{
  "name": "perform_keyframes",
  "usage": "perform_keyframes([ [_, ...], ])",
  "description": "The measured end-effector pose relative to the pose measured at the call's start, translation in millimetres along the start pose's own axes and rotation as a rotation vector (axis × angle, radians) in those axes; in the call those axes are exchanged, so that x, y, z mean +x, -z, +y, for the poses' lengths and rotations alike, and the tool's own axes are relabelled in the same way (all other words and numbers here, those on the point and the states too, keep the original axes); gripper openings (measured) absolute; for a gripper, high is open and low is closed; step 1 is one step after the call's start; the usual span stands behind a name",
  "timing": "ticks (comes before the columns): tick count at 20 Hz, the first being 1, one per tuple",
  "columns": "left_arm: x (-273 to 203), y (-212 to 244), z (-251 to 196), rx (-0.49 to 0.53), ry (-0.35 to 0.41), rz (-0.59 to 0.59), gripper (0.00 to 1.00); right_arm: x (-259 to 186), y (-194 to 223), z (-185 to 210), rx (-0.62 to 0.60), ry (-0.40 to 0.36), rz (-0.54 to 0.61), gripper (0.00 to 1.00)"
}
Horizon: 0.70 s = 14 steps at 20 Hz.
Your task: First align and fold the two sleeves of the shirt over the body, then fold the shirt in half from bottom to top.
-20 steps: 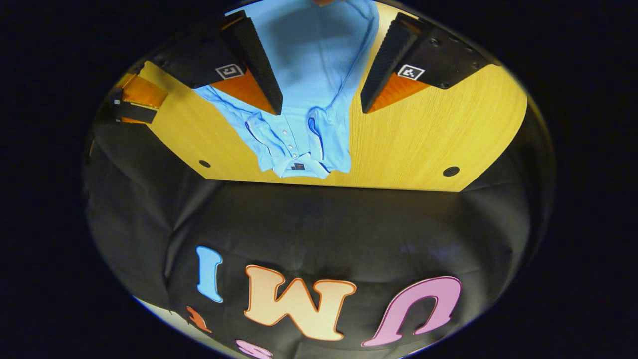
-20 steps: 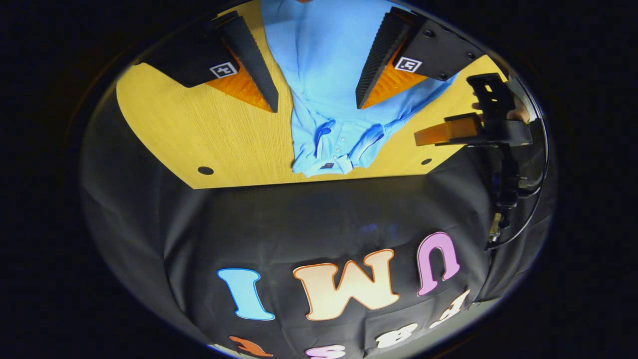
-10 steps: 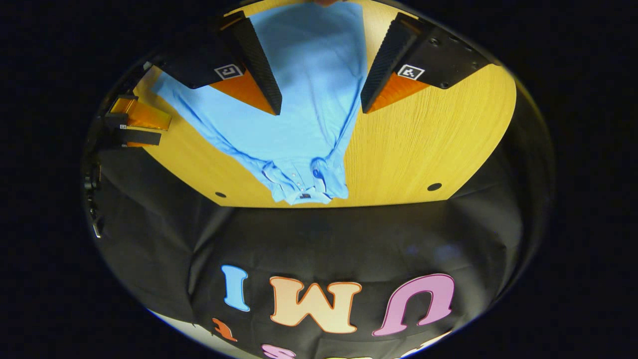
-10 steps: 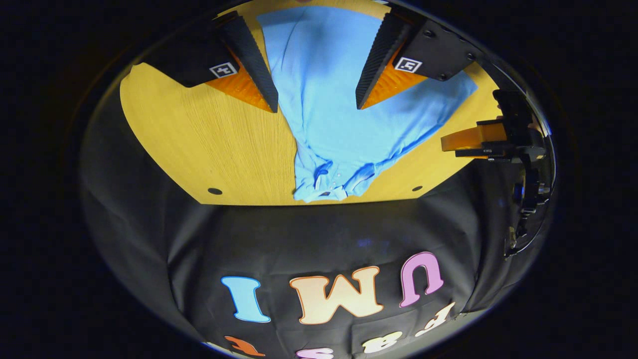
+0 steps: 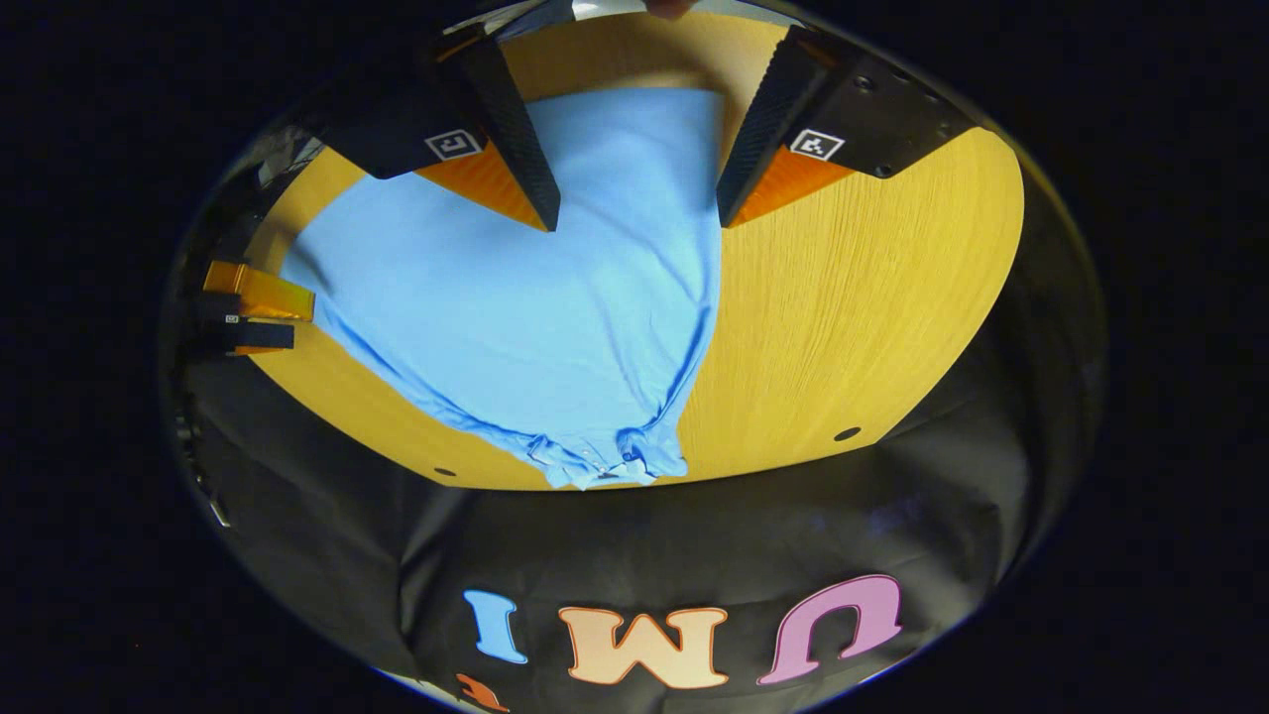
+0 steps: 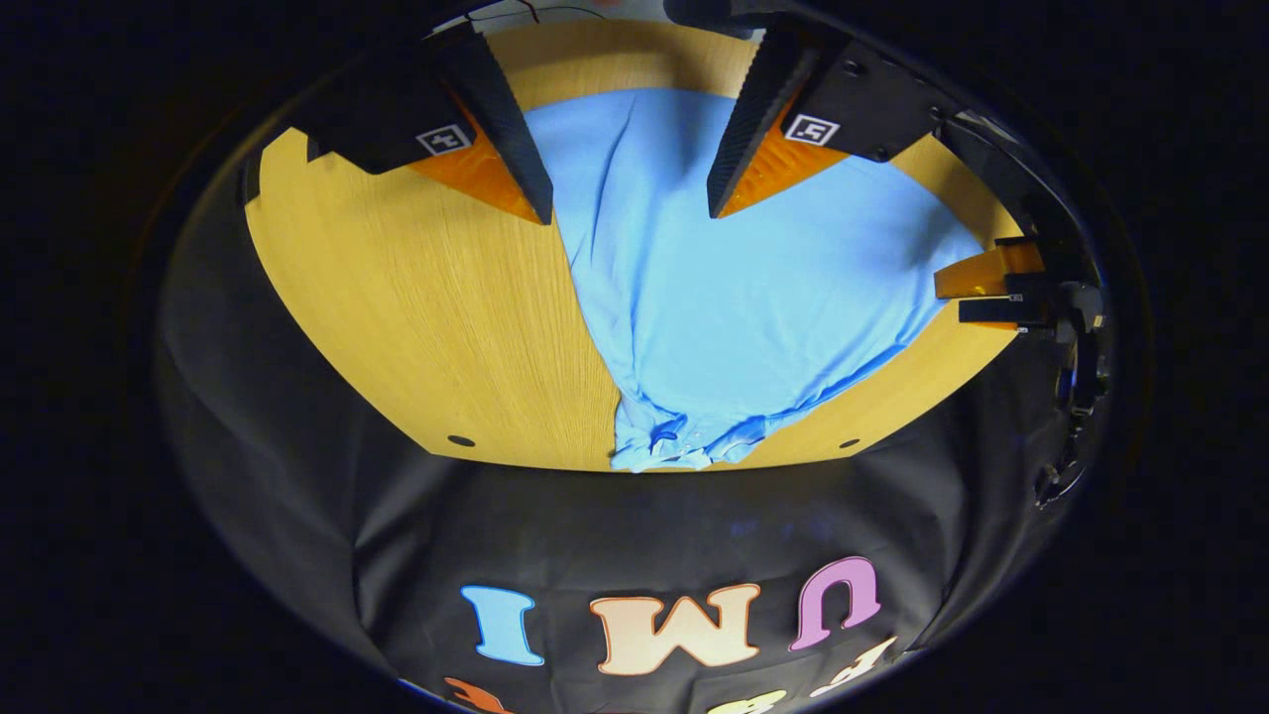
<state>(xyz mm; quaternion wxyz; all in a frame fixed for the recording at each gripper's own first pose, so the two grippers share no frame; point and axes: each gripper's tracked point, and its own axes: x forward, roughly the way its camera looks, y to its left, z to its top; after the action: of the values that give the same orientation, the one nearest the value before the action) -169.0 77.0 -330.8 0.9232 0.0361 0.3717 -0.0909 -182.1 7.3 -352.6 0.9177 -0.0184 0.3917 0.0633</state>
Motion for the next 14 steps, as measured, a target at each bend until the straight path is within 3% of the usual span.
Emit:
perform_keyframes([
  [3, -2.2, 12.4, -0.8, -0.013, 0.001, 0.02, 0.96, 0.9, 14.6, 0.2, -0.009, 0.002, 0.035, 0.98],
  [4, -2.3, 17.6, -0.3, -0.012, 0.004, 0.043, 0.96, 1.9, 21.2, 0.6, -0.013, 0.003, 0.052, 0.94],
  [5, -2.3, 14.5, 0.5, -0.007, 0.004, 0.018, 0.96, 2.4, 27.8, 1.0, -0.017, -0.002, 0.077, 0.98],
  [8, -1.1, 16.3, -3.6, -0.03, 0.027, 0.02, 0.98, 4.6, 25.5, 2.4, 0.017, 0.001, 0.077, 0.98],
  [9, -3.2, 18.5, -4.2, -0.038, 0.033, 0.025, 0.97, 5.7, 24.7, 4.0, 0.009, -0.004, 0.077, 0.94],
  [10, -1.7, 16.8, -5.9, -0.027, 0.044, 0.01, 0.98, 5.0, 27.2, 8.1, 0.005, -0.018, 0.079, 0.99],
  [11, -1.1, 18.1, -14.1, -0.016, 0.071, 0.015, 0.97, 6.5, 26.1, 14.1, 0.005, -0.037, 0.076, 0.92],
  [12, -0.7, 15.2, -18.9, -0.01, 0.082, 0.004, 0.83, 3.3, 26.4, 20.6, 0.001, -0.055, 0.071, 0.83],
  [13, 0.9, 15.6, -26.1, -0.009, 0.097, 0.0, 0.72, 2.2, 27.4, 27.3, 0.003, -0.071, 0.064, 0.62],
  [14, -0.3, 14.9, -33.3, -0.017, 0.11, -0.01, 0.54, 2.9, 27.7, 34.3, 0.015, -0.085, 0.061, 0.41],
])
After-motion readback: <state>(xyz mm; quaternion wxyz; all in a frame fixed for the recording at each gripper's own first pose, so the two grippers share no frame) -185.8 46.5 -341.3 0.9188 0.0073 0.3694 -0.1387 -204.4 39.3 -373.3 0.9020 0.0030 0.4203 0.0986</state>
